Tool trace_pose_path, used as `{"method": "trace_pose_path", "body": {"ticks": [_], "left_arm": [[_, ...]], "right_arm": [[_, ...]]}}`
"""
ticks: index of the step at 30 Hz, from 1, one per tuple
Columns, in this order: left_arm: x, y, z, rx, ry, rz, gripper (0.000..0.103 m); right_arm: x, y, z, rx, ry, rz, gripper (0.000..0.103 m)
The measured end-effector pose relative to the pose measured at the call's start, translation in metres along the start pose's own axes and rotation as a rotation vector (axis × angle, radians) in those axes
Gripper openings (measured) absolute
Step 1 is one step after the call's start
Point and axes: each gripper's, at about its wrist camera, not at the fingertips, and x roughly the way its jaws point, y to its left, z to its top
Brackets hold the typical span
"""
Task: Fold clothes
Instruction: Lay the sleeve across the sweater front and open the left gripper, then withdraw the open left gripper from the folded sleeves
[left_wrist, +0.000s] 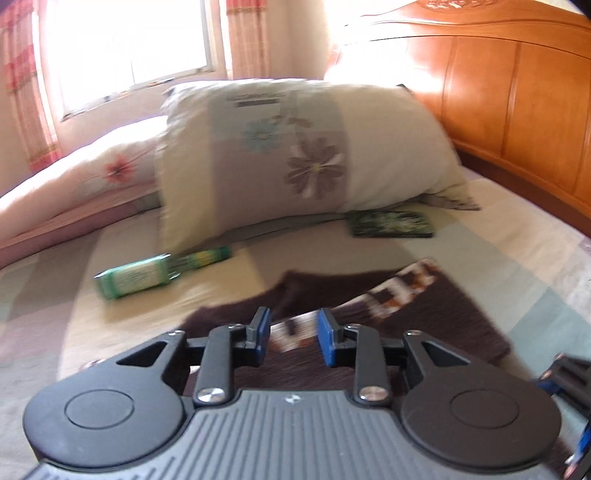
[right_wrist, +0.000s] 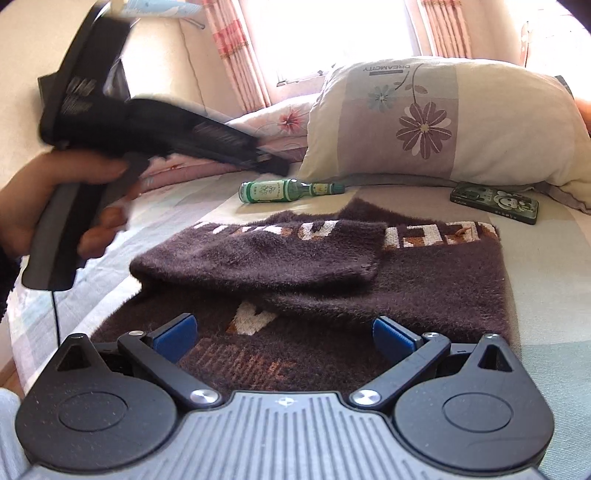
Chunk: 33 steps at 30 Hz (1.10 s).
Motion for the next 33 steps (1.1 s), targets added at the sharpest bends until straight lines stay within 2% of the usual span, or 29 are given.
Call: {"method": "trace_pose_path", "body": {"ticks": [4, 7, 14, 18, 20, 24, 26, 29, 31, 33], "left_arm": [[-0.007, 0.053, -0.026, -0.095, 0.034, 0.055, 0.03], [-0.003, 0.077, -0.042, -0.163, 0.045, 0.033, 0.03], [0.046, 0.068, -0.05, -0.185, 0.026, -0.079, 0.032], [0.076, 0.048, -0.081, -0.138, 0.094, -0.108, 0.032], [0.075, 0.044, -0.098, -0.109, 0.077, -0.112, 0.033], [0.045, 0.07, -0.091, -0.238, 0.057, -0.152, 0.033], [0.019, 0.088, -0.083, -0.25, 0.003, -0.131, 0.038], [-0.015, 0.115, -0.073, -0.202, -0.045, -0.041, 0.052], [-0.033, 0.127, -0.077, -0.16, -0.041, 0.025, 0.065], [-0.04, 0.134, -0.088, -0.117, -0.013, 0.059, 0.067]], "right_arm": [[0.007, -0.006, 0.006, 0.07, -0.007, 0.034, 0.103], [0.015, -0.007, 0.009, 0.117, -0.01, 0.042, 0.103], [0.037, -0.002, 0.012, 0.15, -0.004, 0.032, 0.103], [0.049, 0.004, 0.007, 0.098, 0.039, 0.002, 0.103], [0.05, 0.007, 0.006, 0.083, 0.046, -0.009, 0.103], [0.046, 0.009, 0.007, 0.071, 0.042, -0.002, 0.103], [0.044, 0.01, 0.007, 0.066, 0.031, 0.003, 0.103], [0.046, 0.01, 0.007, 0.069, 0.033, -0.005, 0.103], [0.049, 0.01, 0.006, 0.074, 0.041, -0.017, 0.103], [0.051, 0.009, 0.005, 0.077, 0.05, -0.019, 0.103]]}}
